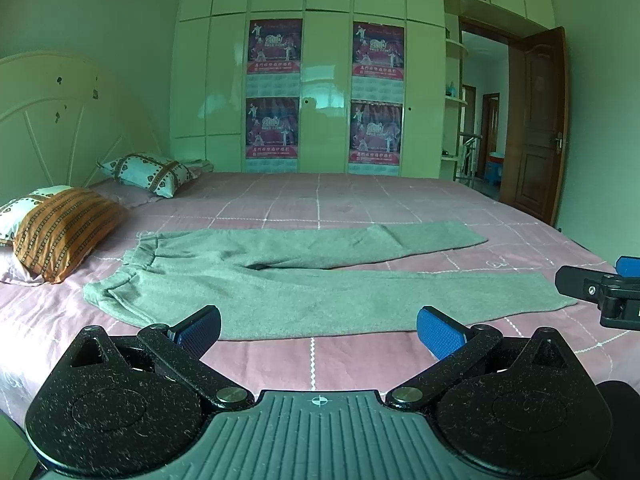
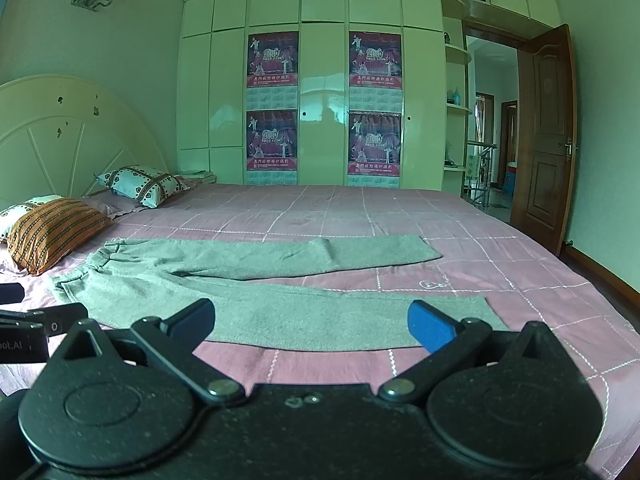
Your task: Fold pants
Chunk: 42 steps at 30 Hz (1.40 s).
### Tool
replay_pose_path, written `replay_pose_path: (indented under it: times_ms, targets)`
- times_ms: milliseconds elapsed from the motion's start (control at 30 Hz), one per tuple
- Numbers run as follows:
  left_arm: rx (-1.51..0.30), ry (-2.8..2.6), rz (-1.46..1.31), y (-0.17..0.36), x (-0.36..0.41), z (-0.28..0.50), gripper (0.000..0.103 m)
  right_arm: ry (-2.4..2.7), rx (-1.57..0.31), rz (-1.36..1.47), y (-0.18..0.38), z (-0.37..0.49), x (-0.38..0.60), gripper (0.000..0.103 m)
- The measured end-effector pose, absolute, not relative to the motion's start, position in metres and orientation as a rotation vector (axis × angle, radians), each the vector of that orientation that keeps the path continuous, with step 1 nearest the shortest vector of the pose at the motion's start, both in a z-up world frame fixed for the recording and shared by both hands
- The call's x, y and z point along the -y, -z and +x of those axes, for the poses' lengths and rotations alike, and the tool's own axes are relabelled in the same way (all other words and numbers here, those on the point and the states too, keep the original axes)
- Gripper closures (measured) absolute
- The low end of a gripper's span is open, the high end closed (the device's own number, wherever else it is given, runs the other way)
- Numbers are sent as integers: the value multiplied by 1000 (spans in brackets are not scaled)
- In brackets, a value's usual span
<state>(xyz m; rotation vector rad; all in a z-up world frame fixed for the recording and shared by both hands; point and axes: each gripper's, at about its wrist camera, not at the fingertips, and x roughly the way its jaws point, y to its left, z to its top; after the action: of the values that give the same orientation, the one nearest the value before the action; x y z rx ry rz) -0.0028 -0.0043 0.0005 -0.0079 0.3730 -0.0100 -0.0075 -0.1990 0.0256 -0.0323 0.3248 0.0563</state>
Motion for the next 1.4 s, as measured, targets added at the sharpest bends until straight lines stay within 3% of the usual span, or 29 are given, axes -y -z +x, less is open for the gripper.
replay_pose_path:
  times_ms: [1400]
  targets:
    - [-369,7,-3,-2,3,-6,0,-53,-321,-32,-25,-6,202,6]
